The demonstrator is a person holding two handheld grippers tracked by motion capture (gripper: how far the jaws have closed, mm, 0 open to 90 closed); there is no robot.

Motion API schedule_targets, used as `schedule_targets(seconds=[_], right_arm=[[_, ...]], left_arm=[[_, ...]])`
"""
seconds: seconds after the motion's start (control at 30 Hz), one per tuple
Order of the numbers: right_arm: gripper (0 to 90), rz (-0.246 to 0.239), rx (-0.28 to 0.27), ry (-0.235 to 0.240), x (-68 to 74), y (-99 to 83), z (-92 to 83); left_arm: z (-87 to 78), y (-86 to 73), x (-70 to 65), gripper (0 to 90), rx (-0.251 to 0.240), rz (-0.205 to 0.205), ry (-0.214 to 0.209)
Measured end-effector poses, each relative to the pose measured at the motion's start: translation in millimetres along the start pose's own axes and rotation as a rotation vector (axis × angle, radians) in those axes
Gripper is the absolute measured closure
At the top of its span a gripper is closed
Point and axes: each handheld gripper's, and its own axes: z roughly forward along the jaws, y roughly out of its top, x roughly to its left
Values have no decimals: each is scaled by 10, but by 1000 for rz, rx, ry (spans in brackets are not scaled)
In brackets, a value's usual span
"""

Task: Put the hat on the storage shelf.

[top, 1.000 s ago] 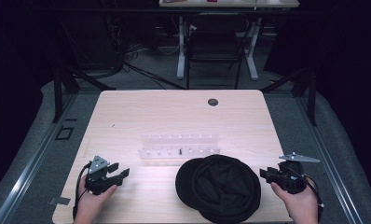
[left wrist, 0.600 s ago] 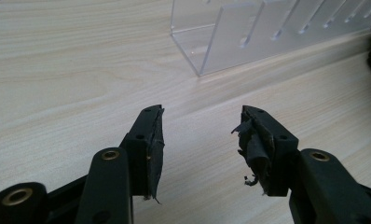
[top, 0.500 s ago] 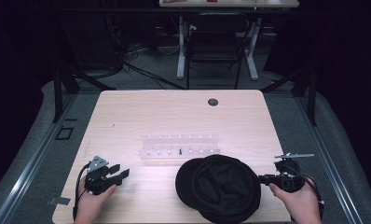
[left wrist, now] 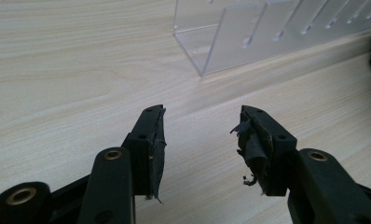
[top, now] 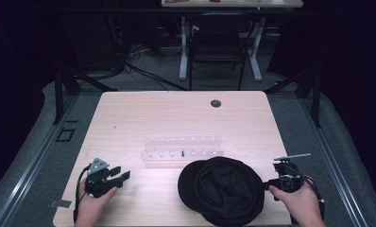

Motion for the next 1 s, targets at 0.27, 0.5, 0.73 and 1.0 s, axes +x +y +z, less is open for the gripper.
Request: schedule_targets(seconds=[0.27, 0.5, 0.73, 1.0], right_arm=[[734, 43, 49, 11, -12, -26, 94], [724, 41, 41, 39, -44, -28, 136], [722, 44, 20, 35, -80, -35, 159], [855, 70, 39, 66, -88, -30, 169]], left_arm=[[7, -1, -7, 508, 4, 5, 5], [10, -2, -11, 508, 6, 7, 2], [12, -3, -9, 509, 4, 6, 6], [19, -5, -4, 509, 5, -1, 7]])
